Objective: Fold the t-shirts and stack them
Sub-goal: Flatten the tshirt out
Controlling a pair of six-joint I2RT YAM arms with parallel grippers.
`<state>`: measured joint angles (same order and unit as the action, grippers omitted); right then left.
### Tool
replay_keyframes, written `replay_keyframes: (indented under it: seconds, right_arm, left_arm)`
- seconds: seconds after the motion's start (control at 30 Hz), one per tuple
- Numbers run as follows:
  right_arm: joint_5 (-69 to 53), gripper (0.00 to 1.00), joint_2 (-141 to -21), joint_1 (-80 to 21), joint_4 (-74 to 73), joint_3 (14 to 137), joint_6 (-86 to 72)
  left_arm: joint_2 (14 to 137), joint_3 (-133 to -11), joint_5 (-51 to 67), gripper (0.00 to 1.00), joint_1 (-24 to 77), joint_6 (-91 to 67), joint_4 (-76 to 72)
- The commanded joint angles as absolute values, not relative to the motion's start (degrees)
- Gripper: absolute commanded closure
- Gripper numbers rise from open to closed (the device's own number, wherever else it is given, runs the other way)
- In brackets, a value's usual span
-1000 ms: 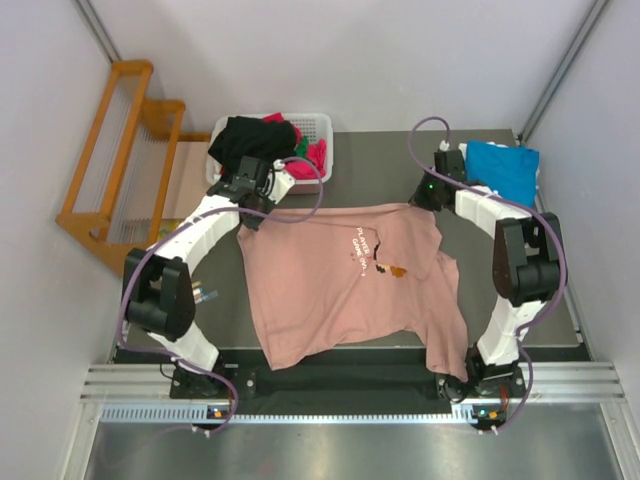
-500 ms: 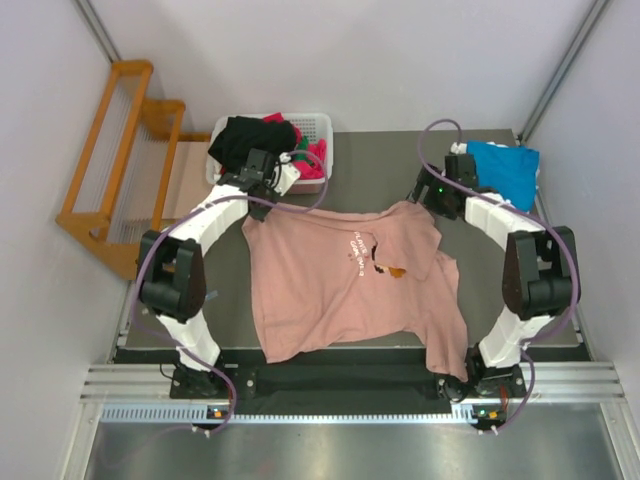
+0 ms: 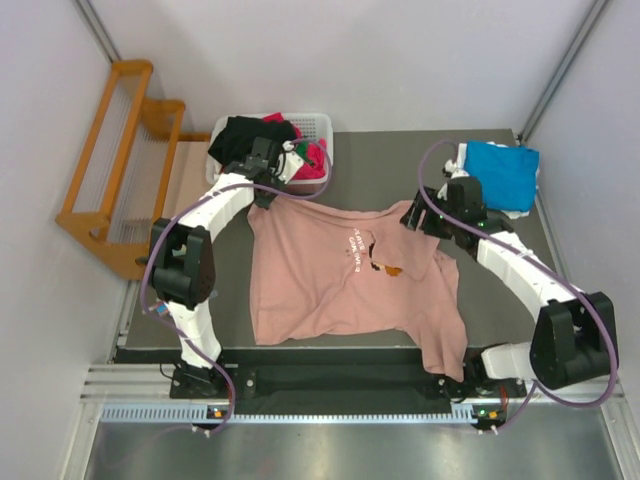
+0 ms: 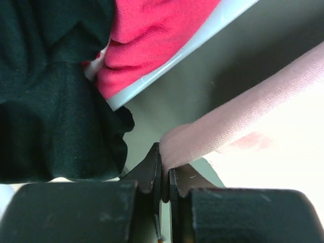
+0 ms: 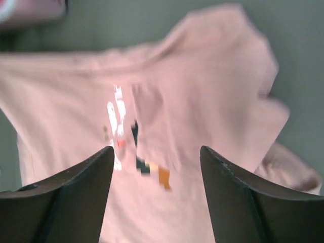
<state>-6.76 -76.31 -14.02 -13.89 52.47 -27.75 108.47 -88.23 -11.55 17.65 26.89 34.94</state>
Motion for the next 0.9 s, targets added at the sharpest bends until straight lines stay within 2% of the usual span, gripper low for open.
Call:
replay_keyframes:
  seconds: [0.0, 0.57, 0.87]
  right_arm:
    - [-9.8, 0.35, -70.9, -16.4, -16.2, 46.9, -28.6]
    - [-7.0, 0.41, -67.4, -21.4, -19.4, 37.2, -30.6]
    - [-2.0, 0.39, -71.0, -21.5, -19.0, 36.5, -31.5]
  left_arm:
    - [105.6, -88.1, -10.8, 1.00, 17.2, 24.8, 35.0]
    - [100.2, -83.6, -8.4, 1.00, 17.3, 22.6, 35.9]
    - [98.1, -82.5, -7.1, 1.00, 17.3, 22.1, 36.6]
